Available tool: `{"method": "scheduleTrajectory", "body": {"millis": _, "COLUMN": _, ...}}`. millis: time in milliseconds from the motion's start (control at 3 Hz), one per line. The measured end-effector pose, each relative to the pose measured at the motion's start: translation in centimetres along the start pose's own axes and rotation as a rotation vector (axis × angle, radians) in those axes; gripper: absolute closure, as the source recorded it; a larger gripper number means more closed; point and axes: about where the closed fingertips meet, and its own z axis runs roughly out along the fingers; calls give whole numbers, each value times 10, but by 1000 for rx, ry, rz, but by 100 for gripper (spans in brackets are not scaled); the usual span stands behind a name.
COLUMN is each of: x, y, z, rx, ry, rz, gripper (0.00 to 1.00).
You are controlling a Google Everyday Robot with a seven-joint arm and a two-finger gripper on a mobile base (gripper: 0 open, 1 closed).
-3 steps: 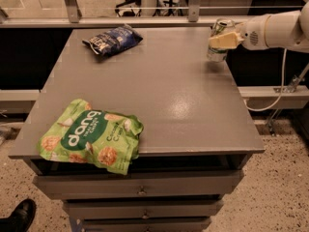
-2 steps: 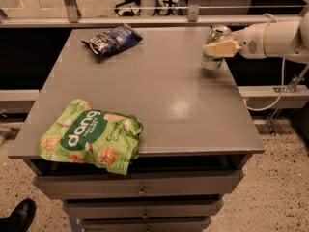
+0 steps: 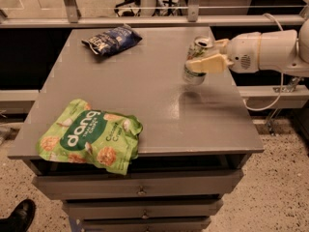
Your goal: Move 7up can near green rice chip bag
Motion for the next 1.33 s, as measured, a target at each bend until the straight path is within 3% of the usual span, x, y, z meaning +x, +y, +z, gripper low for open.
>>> {"method": "scheduleTrajectory", "body": {"millis": 333, "x": -9, "y": 35, "z": 3, "rx": -82, "ry": -4, "rz": -33, "gripper": 100}}
{"method": "scheduleTrajectory", "body": {"millis": 667, "x": -2, "y": 65, "z": 12, "rx": -165, "ry": 21, "rz": -27, "gripper": 100}}
{"method": "scheduleTrajectory", "body": {"millis": 1333, "x": 23, "y": 99, "z": 32, "rx": -238, "ry": 72, "rz": -34, "gripper": 100}}
